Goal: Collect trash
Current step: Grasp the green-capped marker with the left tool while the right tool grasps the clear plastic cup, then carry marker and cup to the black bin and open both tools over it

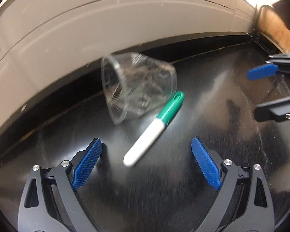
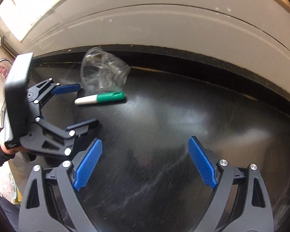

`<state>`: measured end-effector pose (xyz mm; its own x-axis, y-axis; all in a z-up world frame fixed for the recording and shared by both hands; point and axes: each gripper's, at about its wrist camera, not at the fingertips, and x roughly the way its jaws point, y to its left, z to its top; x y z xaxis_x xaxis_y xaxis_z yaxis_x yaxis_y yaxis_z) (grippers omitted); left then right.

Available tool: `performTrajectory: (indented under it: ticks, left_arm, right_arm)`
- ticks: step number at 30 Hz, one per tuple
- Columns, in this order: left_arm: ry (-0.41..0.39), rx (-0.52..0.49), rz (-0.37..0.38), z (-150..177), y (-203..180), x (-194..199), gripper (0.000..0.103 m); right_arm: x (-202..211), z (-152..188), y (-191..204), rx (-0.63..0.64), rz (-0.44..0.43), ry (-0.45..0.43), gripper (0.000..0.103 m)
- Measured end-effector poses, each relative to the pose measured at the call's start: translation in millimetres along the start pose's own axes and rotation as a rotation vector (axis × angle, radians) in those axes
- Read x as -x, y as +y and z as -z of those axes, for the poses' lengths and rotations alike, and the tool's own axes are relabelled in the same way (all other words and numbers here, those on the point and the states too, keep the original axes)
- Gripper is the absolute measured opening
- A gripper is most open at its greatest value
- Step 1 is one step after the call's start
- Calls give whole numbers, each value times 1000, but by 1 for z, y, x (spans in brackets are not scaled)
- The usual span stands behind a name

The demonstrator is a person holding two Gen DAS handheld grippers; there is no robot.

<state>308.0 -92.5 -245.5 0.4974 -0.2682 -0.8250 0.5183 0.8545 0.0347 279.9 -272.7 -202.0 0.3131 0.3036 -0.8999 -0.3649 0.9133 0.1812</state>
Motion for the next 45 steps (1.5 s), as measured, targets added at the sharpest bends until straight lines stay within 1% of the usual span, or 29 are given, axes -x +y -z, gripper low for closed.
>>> performTrajectory:
  ticks: [2,4,5,7,8,9,10,11,13,16,19,20,25,28,31,33,34,35,37,39,40,42,45]
  left_arm:
    - [-25,-28,17,-3,-4,-1,83]
    - [-42,-45,22,-4,-10,0,69]
    - [-49,-48,24,-4,-13,1,65]
    - [-61,-54,24,-2,-21,5,48]
    - [-65,-58,24,-1,-24,6,44]
    - [-69,-61,23,1,-27,8,30]
    - [-69,-66,18,2,-30,9,15]
    - [-67,-70,12,2,-34,9,12]
    - [-64,-60,5,5,-35,11,12]
    - [-55,-34,-23,17,-42,18,12]
    - [-38,-1,-43,34,-34,31,12]
    - [-30,14,-53,40,-33,35,12]
    - [20,68,-86,64,-30,54,12]
    - [38,103,-107,78,-29,66,12]
    - [46,157,-121,87,-26,76,12]
    - [43,186,-131,90,-23,83,12]
    - [41,203,-139,92,-21,88,12]
    - [39,215,-146,91,-19,91,12]
    - [37,243,-162,87,-16,98,12]
    - [34,275,-175,88,-11,109,12]
    - [29,298,-184,91,-9,117,12]
    - [22,323,-193,95,-10,123,12]
    - [2,357,-209,106,-9,146,12]
  right_arm:
    - [-9,-9,-6,9,0,5,87]
    - [-15,-16,-9,20,1,4,87]
    - [-18,-20,-10,26,-2,2,87]
    - [-22,-25,-11,37,-8,1,87]
    - [-26,-28,-11,49,-14,2,87]
    - [-30,-31,-9,59,-17,3,87]
    - [-33,-33,-7,74,-23,5,87]
    - [-36,-36,-5,86,-31,6,87]
    - [-41,-41,1,110,-45,5,87]
    - [-52,-53,15,145,-69,5,87]
    - [-61,-64,25,161,-91,-1,87]
    - [-66,-67,31,166,-113,8,87]
    - [-73,-80,61,152,-154,2,87]
    - [-75,-86,74,124,-156,-14,91]
    - [-79,-91,78,76,-140,-21,91]
    - [-84,-94,77,20,-114,-10,86]
    - [-86,-95,76,-7,-126,-8,78]
    - [-85,-96,76,-25,-114,-21,60]
    - [-83,-98,77,-30,-90,-11,56]
    - [-74,-95,79,-50,-111,-9,53]
    - [-66,-93,82,-39,-97,-19,50]
    - [-50,-87,88,-17,-88,-33,50]
    - [-23,-71,95,5,-77,-59,50]
